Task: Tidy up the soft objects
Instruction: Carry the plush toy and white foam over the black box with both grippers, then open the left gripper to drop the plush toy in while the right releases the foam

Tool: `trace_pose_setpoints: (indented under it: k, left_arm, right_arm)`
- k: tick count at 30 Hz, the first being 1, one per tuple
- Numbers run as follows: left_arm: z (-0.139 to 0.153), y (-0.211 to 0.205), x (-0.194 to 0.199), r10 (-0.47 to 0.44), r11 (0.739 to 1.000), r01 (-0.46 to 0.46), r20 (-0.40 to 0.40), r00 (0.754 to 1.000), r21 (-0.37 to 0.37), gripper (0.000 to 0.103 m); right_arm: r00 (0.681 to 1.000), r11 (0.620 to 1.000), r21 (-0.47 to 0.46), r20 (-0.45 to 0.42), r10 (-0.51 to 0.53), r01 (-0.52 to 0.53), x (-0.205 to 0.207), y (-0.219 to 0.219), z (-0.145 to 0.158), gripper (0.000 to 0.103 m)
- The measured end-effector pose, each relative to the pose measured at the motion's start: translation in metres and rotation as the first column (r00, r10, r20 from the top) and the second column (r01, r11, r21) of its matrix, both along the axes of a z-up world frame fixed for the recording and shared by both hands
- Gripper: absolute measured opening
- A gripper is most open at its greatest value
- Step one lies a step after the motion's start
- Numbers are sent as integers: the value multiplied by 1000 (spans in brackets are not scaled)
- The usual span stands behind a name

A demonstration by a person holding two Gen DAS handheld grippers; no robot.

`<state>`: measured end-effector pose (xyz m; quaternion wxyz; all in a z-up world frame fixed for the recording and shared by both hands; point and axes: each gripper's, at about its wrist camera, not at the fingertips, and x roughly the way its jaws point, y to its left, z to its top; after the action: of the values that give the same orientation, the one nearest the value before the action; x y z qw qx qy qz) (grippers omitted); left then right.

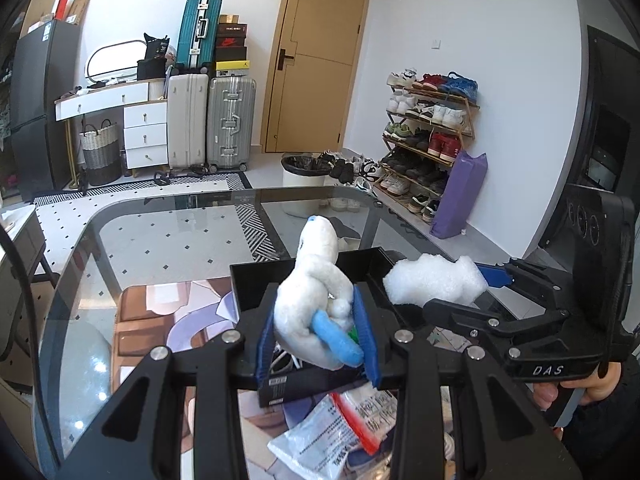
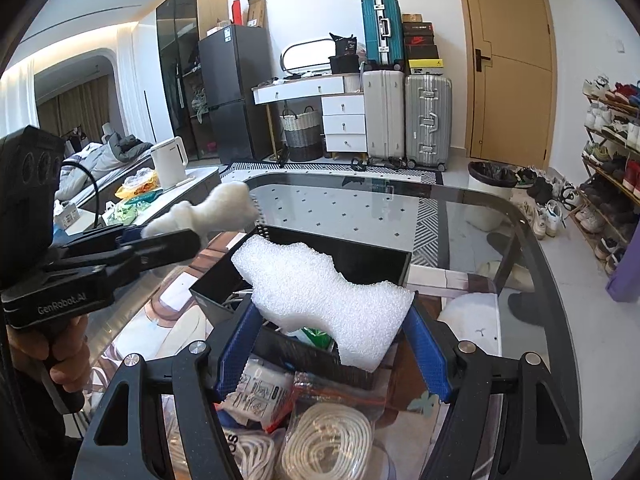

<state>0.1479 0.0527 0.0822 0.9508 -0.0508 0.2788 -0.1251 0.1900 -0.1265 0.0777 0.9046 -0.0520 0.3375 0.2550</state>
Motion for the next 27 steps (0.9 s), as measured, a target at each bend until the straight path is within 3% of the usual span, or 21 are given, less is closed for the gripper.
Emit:
trace_pose_setpoints:
  k: [18,27]
  left_arm:
    - [-31,-4,42,-23,999,25,-85,996,23,34]
    - [-39,-5,48,-20,999,25,-101,995,45,35]
  right_arm:
    - [998,998,-38,-27,52,-54,31,19,-32,73]
    - [998,997,-44,-20,63,-64,35,20,-35,73]
